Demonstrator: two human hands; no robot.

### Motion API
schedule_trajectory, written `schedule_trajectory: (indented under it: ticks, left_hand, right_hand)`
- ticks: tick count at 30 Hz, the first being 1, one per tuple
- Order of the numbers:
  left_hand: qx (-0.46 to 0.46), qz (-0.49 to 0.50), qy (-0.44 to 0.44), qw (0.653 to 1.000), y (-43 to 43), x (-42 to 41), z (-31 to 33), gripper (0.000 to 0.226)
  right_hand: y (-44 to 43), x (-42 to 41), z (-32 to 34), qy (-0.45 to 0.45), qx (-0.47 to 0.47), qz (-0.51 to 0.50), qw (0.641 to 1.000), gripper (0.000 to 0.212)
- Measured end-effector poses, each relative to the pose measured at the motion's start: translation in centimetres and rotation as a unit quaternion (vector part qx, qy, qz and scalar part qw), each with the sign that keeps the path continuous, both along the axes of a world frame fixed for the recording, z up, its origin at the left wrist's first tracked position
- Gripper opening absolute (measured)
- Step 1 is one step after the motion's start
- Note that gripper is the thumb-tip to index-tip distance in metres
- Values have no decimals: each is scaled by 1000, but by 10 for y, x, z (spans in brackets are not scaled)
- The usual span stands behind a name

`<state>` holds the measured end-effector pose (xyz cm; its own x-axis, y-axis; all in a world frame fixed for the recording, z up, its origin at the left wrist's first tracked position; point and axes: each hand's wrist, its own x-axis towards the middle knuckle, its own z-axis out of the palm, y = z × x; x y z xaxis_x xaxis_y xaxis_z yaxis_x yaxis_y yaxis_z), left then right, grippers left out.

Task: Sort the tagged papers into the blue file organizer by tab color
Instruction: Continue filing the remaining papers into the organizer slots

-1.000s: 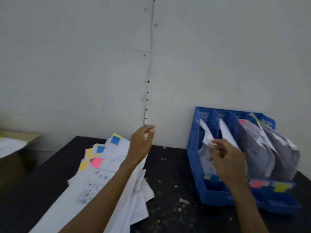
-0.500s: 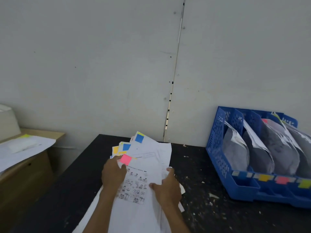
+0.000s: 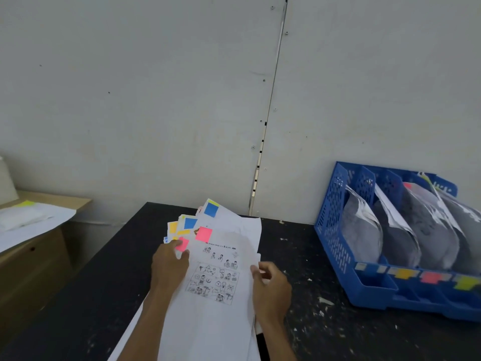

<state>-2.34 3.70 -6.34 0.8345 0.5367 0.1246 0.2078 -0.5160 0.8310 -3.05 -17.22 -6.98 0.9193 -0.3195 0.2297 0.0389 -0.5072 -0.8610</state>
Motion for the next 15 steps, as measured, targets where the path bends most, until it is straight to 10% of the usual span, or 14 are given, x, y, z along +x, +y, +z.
schedule_trajectory:
  ticks: [15]
  left_hand:
    - [-22, -12, -121, 992, -24, -8, 13, 31]
  right_hand:
    - [-10, -9, 31, -95, 291, 164, 938, 13]
